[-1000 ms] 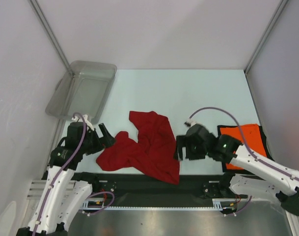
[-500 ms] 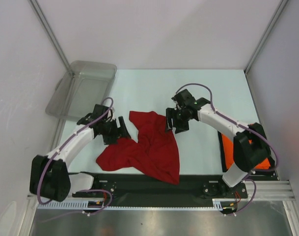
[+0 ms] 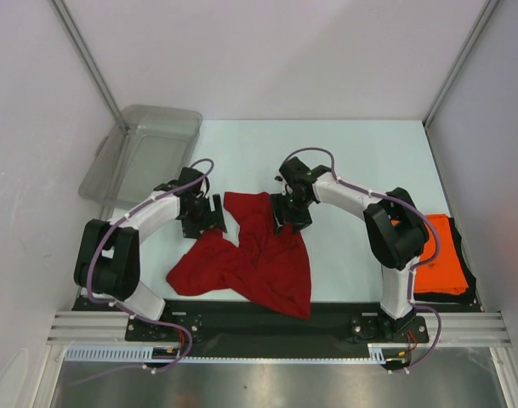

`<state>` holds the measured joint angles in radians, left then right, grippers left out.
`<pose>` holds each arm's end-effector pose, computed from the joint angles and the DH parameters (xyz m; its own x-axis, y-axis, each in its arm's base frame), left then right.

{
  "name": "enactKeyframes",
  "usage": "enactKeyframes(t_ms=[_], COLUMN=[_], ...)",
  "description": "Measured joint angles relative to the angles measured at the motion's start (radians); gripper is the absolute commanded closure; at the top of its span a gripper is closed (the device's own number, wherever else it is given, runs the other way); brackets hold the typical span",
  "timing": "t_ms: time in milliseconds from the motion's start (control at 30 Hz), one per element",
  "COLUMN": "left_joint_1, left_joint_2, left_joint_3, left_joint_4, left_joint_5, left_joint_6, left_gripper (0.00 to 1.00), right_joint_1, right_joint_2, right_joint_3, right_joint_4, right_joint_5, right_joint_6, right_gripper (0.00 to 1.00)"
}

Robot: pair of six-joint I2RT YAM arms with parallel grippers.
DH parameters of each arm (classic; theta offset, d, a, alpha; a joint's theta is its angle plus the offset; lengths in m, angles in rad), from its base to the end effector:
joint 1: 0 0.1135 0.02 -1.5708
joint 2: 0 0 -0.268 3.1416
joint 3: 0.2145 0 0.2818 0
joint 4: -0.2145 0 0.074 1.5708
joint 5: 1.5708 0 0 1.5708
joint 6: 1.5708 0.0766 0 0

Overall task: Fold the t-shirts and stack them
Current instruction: Flatten the tshirt out

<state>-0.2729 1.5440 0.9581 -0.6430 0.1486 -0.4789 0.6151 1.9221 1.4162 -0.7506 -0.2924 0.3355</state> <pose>0.3105 -0.0987 0.1380 -0.9501 -0.2073 -0.2333 -0.1391 0.9504 -0.2783 0.3366 0.2648 0.1440 -0.9393 -0.2776 -0.2017 -0.3347 0.8706 0.3606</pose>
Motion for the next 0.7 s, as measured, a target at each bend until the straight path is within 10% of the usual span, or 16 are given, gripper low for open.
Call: enactKeyframes(t_ms=[133, 267, 400, 700], left_joint_1=[0.0, 0.0, 0.0, 0.003], left_joint_2=[0.035, 0.062, 0.079, 0.087], left_joint_3=[0.0, 0.007, 0.033, 0.316], left_joint_4=[0.021, 0.038, 0.031, -0.064], left_joint_5=[0.003, 0.012, 0.01, -0.052], left_joint_6=[0.0, 0.0, 0.011, 0.037], left_gripper=[0.3, 0.67, 1.0, 1.0], right_joint_1=[0.01, 0.008, -0.013, -0.192], right_joint_2=[0.042, 0.087, 0.105, 0.113], right_joint_3=[0.018, 0.051, 0.089, 0.287], right_joint_4=[0.0, 0.0, -0.018, -0.075], right_joint_5=[0.008, 0.03, 0.077, 0.149], right_joint_6=[-0.016, -0.027, -0.023, -0.015], right_gripper=[0.4, 0.81, 1.0, 1.0])
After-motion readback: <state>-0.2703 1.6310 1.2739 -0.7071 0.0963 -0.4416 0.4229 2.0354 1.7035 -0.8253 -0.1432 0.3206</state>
